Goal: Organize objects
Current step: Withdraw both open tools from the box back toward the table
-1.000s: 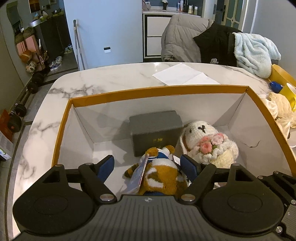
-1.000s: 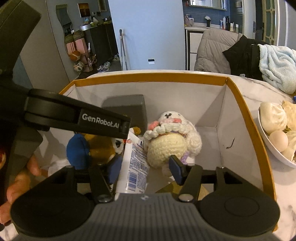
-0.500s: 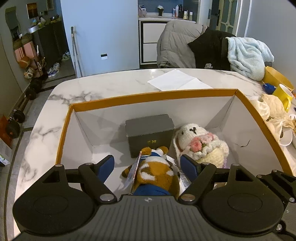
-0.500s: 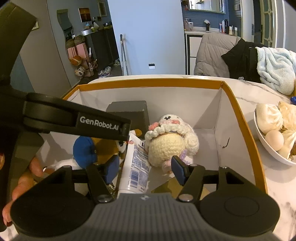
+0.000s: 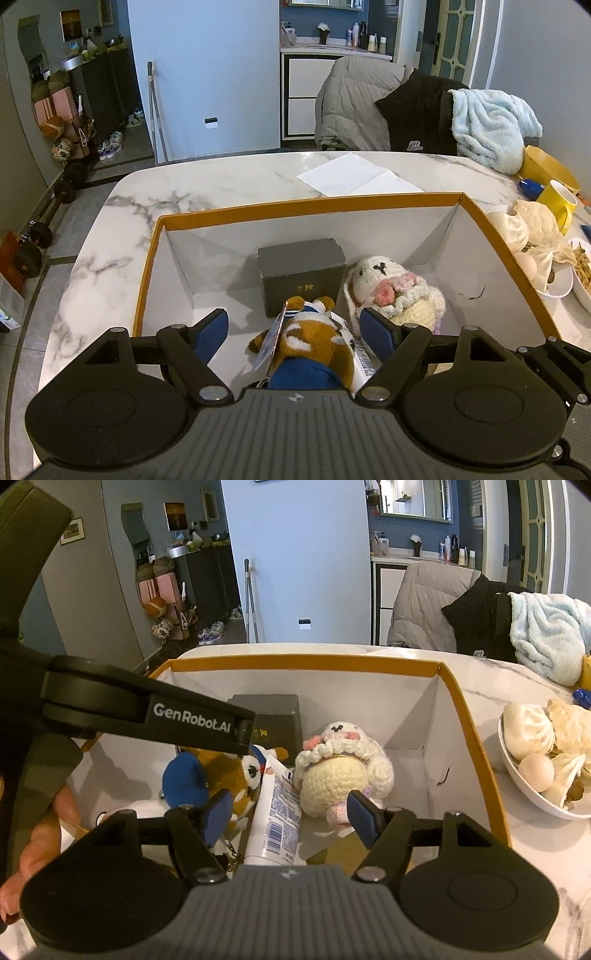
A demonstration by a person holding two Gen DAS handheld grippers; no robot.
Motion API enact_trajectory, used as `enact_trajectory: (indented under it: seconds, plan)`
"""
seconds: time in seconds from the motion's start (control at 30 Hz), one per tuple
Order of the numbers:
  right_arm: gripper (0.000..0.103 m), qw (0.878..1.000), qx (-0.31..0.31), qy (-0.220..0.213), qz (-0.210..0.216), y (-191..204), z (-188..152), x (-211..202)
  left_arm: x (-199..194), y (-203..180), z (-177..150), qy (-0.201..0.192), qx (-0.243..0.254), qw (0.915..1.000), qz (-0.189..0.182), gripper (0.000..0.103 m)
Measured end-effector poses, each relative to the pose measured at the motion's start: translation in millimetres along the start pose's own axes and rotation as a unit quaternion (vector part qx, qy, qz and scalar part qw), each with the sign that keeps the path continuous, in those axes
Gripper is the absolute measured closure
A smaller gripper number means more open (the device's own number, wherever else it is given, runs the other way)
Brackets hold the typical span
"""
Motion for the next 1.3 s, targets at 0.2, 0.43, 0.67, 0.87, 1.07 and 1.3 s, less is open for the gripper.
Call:
enact_trajectory:
  seconds: [0.2, 0.43, 0.67, 0.87, 1.07, 1.3]
  plan:
    - [0.029, 1.0, -0.003, -0.01, -0.003, 4, -1, -12, -9, -1, -3, -0.005, -0.003, 1.0, 0.002, 0.01]
    - [0.027, 1.0, -0.004, -0.022, -0.003, 7, -3, -27, -19, -2, -7, -0.009, -0.011, 0.9999, 0.009, 0.01]
    - [0.023, 0.999, -0.009, -0.029, -0.009, 11, -7, -40, -34, -3, -14, -0.021, -0.016, 0.9995, 0.016, 0.01]
    - [0.022, 0.999, -0.004, -0.037, -0.014, 9, -14, -52, -51, 0, -27, -0.037, -0.032, 0.9987, 0.014, 0.01]
    - [0.021, 0.999, 0.001, -0.042, -0.016, 6, -22, -63, -68, -5, -45, -0.054, -0.026, 0.9981, 0.017, 0.01]
    - [0.019, 0.998, 0.001, -0.052, -0.022, 4, -35, -80, -81, -14, -62, -0.068, -0.011, 0.9973, 0.024, 0.01]
Point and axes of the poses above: each gripper's, at about its wrist camera, not at the fingertips, and x roughly the way its jaws point, y to its left, z to its top, the point moved 1 cm from there along x, roughly the way its jaws point
